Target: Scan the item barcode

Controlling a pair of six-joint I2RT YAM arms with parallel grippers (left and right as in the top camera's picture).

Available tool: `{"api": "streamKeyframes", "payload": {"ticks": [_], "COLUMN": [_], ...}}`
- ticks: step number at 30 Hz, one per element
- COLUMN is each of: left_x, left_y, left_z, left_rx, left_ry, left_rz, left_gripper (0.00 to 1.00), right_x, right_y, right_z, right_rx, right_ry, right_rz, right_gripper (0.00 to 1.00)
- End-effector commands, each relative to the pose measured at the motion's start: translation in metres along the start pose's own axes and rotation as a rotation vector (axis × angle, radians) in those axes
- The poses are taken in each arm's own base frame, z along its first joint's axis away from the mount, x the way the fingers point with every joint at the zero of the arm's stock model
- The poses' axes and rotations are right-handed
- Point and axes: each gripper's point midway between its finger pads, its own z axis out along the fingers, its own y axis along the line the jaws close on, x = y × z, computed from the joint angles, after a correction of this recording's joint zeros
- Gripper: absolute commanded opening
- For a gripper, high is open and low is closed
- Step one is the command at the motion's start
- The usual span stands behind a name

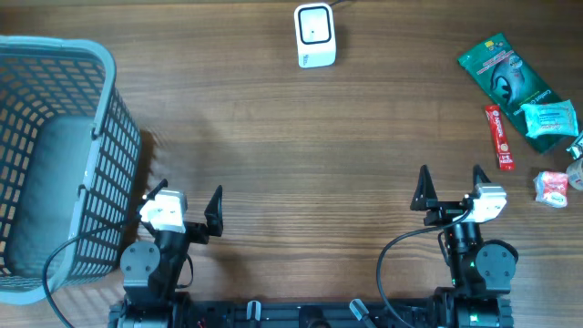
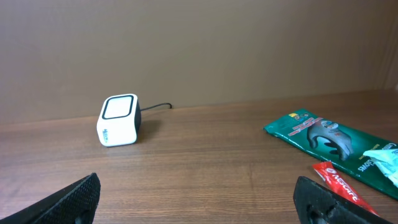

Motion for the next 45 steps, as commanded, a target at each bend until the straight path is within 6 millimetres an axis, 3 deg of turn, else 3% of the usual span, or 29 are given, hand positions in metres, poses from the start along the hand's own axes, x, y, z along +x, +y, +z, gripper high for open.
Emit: {"api": "streamKeyframes", "payload": {"ticks": [1,6,30,36,39,45], "left_x": [0.000,0.000,-0.009,-0.031,-0.020,-0.020], "left_y": [-0.002,0.017,0.021,0.023,0.028,0.027], "left_z": [0.000,-0.001,0.000,0.004,0.005,0.005], "left_rx": [0.011,-0.098,-0.114,-0.116,-0.140,-0.137], "left_ry": [-0.002,-0.007,-0.060,-0.217,-0.169,-0.169], "left_rz": [-0.008,0.003,0.004,0.021,0.016,0.016], "left_gripper": [1.00,1.00,1.00,1.00,1.00,1.00], "right_x": [-0.002,-0.002,-0.002,-0.002,-0.002,-0.002], "right_y": [-0.001,-0.001,-0.001,-0.001,-0.001,-0.001], "right_z": [-0.001,-0.001,-0.001,-0.001,-0.001,-0.001], "right_rx": [0.010,0.010,0.010,0.010,0.010,0.010], "right_ry": [-0.014,-0.014,-0.014,-0.014,-0.014,-0.014], "right_rz": [0.017,0.017,0.017,0.017,0.017,0.017], "right_gripper": [1.00,1.00,1.00,1.00,1.00,1.00]}}
